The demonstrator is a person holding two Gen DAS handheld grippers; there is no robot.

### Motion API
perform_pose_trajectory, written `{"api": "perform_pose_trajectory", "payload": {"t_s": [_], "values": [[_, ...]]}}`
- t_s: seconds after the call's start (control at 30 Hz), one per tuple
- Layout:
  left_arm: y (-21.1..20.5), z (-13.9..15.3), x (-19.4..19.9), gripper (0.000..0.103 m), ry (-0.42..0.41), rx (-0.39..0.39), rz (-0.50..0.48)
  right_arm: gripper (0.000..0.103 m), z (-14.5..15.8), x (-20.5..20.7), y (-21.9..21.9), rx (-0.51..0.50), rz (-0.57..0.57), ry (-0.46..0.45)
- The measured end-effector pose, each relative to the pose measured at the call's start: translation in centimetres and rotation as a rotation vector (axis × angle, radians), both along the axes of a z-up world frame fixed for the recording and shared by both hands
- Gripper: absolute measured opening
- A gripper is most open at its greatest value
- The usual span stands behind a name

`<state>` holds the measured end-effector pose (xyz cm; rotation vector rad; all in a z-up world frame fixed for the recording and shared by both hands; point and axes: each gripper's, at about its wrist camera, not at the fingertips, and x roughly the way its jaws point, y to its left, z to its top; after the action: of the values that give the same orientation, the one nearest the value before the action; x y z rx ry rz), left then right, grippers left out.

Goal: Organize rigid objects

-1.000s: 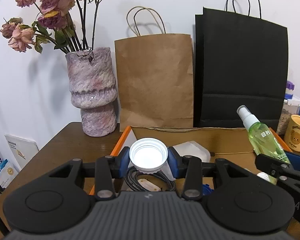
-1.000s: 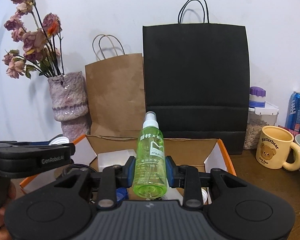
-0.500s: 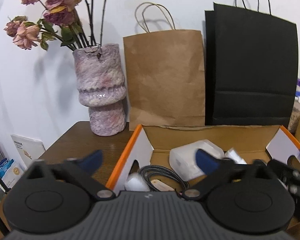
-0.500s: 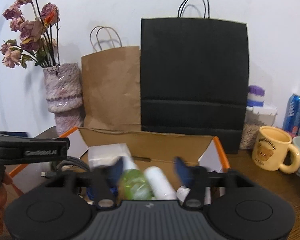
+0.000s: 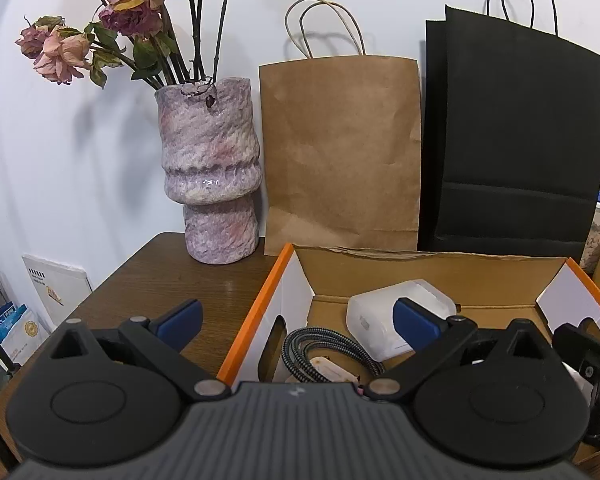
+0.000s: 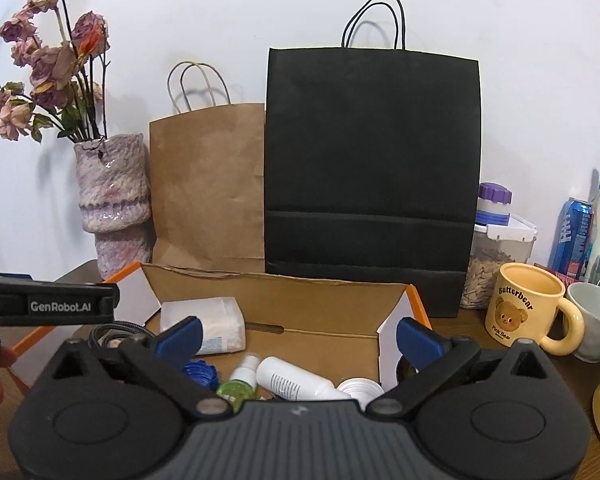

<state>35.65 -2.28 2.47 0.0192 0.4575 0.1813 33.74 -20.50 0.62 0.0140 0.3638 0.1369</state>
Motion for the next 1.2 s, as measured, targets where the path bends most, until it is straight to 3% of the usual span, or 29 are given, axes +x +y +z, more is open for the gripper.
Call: {"api": "perform_pose_trajectory", "payload": {"t_s": [0.53,1.2], "values": [[-0.3,1.6,-3.9,0.103,-0.035,-0.001,-0.053,0.103,1.6,-3.9,-1.1,0.0,-0.004,-0.045],[-0.3,4.3,-16.1,0.103,-0.083,0.0,-0.105,0.103,3.9,-15.4,-1.8,0.002,0.045,-0.086]]}}
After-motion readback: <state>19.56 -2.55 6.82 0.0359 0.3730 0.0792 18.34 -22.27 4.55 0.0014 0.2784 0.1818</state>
